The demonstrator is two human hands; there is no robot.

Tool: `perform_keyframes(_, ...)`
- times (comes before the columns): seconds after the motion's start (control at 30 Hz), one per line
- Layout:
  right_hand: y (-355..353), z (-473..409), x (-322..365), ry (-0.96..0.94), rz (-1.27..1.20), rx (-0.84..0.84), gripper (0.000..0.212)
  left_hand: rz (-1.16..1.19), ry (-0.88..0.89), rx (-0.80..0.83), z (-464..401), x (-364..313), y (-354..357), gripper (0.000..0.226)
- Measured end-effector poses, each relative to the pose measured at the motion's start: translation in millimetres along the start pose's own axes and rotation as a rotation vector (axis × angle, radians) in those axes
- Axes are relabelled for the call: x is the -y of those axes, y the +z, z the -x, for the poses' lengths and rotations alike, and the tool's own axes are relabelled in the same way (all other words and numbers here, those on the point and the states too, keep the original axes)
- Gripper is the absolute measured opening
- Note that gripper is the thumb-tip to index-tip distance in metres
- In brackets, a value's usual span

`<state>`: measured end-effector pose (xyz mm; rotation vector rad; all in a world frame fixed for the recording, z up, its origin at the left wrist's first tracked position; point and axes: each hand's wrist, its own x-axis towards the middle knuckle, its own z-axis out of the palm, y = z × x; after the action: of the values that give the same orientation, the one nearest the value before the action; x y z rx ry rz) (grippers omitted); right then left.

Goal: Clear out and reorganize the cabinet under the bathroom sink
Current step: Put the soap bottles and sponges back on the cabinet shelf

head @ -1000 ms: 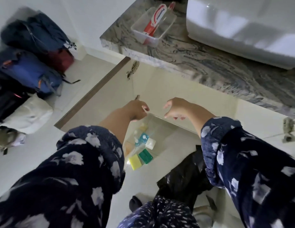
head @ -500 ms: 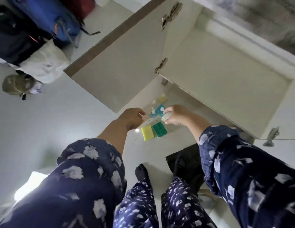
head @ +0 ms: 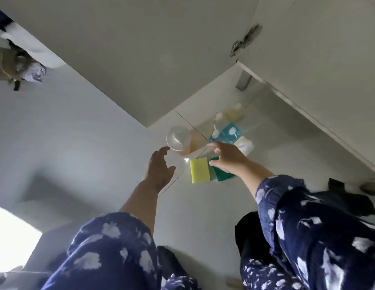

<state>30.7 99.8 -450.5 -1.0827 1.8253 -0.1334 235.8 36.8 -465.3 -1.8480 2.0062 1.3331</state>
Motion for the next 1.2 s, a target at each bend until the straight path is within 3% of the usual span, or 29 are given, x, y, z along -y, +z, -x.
perform_keyframes(0.23, 61, -110, -36, -0.27, -0.191, -0.074, 0.111, 0.265, 0.055, -0.113, -86, 70, 80, 0.098)
perform_keyframes(0.47, 95, -181, -45, -0.538, -0.148, -0.23, 0.125, 0.481, 0.186, -0.274, -150, 104, 132, 0.082)
perform_keyframes(0.63, 115, -199, -43, -0.669, -0.229, -0.389, 0.107, 0.463, 0.264, -0.315, -167, 109, 133, 0.079)
perform_keyframes(0.87, 102, -175, -17, -0.608, -0.283, -0.584, 0.097, 0.338, 0.361, -0.337, -151, 84, 105, 0.091)
perform_keyframes(1.2, -10, -103, -22, -0.652, -0.335, -0.907, 0.089, 0.262, 0.649, -0.342, -123, -47, 78, 0.088)
